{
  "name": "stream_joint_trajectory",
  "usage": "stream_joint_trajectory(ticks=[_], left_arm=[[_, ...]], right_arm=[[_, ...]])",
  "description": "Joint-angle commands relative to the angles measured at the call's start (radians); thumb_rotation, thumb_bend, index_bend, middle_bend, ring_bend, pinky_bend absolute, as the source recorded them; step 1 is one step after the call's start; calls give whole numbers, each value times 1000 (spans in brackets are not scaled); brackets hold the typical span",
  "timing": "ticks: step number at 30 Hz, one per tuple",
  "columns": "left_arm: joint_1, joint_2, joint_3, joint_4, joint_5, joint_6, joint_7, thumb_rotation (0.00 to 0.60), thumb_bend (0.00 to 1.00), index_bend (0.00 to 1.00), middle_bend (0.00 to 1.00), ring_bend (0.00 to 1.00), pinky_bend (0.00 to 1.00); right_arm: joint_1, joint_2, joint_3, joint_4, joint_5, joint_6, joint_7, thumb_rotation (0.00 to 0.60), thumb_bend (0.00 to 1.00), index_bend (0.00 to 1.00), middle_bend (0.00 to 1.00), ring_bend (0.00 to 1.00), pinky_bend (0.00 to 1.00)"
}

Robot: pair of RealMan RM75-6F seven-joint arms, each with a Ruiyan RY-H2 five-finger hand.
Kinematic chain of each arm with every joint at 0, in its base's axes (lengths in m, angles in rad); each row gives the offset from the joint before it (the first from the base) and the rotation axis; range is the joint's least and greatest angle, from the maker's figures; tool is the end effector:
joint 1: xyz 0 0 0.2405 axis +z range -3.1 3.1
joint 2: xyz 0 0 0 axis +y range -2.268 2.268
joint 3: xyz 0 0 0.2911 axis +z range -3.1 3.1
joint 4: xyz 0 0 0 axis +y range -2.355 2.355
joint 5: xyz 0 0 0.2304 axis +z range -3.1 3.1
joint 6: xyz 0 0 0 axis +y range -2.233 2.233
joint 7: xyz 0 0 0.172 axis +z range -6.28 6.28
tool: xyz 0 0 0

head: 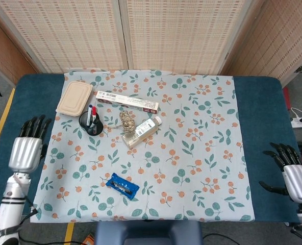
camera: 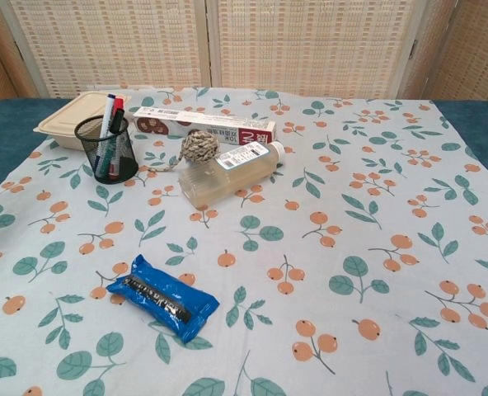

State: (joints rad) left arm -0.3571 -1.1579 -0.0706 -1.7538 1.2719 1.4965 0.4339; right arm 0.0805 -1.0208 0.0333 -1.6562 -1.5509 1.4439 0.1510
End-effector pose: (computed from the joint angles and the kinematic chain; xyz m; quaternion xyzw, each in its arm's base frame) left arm -0.2799 0.2977 0.1432 -0.6245 -0.2860 -0.3527 0.6355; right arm -0.3456 -0.2073 0.1737 0.5984 -0.4242 0.4058 0.5452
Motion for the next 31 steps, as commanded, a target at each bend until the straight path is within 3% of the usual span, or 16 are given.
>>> stream_joint_trajectory(ticks=[1, 6, 9, 31], left_arm=[[132, 12, 84, 67, 51, 96, -116, 600, 418, 86, 1, 0, 95], [201, -47, 91, 187, 57, 124, -246, 600, 418, 97, 14, 0, 97], [217, -64, 91, 243, 66, 121, -259, 600, 419, 99, 15, 0, 97], [227, -69, 44, 264, 120, 54, -333, 600, 418, 112, 20, 0, 101]], right_arm=[[3, -2, -5, -5, -8, -4, -9, 600, 0, 230, 83, 47, 0], [3, -3, -10, -14, -20, 1, -25, 600, 0, 230, 83, 47, 0], [2, -3, -12, -17, -25, 5, -30, 600, 0, 230, 83, 47, 0], [3, -5, -15, -10, -18, 4, -35, 600, 0, 230, 83, 47, 0]])
